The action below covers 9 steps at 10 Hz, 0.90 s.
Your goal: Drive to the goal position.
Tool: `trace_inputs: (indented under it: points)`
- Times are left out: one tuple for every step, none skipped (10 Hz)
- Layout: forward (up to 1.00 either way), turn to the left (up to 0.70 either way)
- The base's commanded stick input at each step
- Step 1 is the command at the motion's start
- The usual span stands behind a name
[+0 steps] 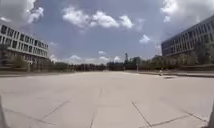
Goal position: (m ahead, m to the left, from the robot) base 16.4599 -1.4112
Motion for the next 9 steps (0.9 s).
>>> trace_inputs:
  points:
    - [0.70, 0.00]
    - [0.70, 0.00]
    - [0.70, 0.00]
    - [0.70, 0.00]
    - [0.70, 0.00]
    - [0.70, 0.00]
    - [0.70, 0.00]
    - [0.70, 0.00]
    - [0.70, 0.00]
